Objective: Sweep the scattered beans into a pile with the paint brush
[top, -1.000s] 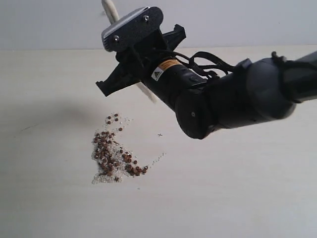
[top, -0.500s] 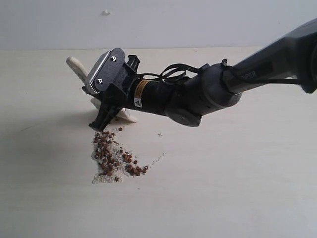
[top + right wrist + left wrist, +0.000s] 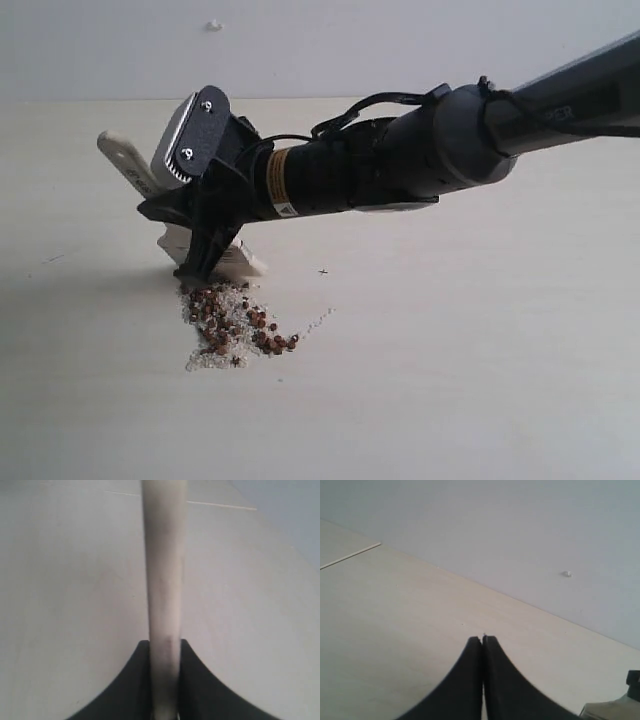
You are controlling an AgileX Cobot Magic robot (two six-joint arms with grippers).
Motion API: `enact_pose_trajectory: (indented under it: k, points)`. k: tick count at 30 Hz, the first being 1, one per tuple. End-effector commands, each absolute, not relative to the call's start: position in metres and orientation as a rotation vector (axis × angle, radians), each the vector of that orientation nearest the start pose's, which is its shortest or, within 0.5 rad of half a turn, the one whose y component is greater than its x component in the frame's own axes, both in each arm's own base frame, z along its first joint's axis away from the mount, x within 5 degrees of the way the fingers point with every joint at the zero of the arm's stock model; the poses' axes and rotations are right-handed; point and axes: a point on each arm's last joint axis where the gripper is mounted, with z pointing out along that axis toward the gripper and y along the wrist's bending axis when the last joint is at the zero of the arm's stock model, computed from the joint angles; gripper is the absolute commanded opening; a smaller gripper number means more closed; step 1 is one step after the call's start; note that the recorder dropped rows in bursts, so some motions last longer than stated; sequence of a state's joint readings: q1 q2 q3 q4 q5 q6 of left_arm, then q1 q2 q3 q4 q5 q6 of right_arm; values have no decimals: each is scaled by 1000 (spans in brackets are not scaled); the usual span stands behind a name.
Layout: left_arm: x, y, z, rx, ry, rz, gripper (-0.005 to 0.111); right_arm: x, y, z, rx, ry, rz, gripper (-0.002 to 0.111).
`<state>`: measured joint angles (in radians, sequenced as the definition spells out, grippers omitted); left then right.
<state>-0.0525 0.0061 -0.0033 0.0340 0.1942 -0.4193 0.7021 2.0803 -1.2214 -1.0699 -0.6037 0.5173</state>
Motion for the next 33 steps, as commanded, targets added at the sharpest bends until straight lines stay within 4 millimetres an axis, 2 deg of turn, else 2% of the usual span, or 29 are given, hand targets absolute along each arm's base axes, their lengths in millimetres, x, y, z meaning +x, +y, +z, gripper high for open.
enact_pose_trajectory:
  k: [1, 4, 7, 9, 12, 17, 20, 27, 33]
  points:
    - [56, -3, 196, -283, 1664, -333, 0, 310, 308, 191, -1307, 1497, 569, 0]
    - [56, -3, 196, -283, 1664, -333, 0, 315, 298, 204, -1261, 1577, 432, 0]
    - [56, -3, 196, -283, 1664, -333, 0, 321, 279, 210, -1157, 1767, 252, 0]
    - [56, -3, 196, -283, 1664, -333, 0, 320, 268, 206, -1097, 1883, 189, 0]
    - [56, -3, 196, -283, 1664, -333, 0, 310, 255, 192, -1111, 1963, 136, 0]
    - [56, -3, 196, -283, 1664, -333, 0, 297, 247, 173, -1097, 2037, 188, 0]
    - [56, -3, 196, -283, 1664, -333, 0, 293, 244, 166, -1033, 2102, 221, 0]
    - [56, -3, 196, -283, 1664, -333, 0, 280, 246, 153, -805, 2189, 485, 0]
    - [56, -3, 196, -283, 1664, -333, 0, 278, 248, 154, -543, 2177, 682, 0]
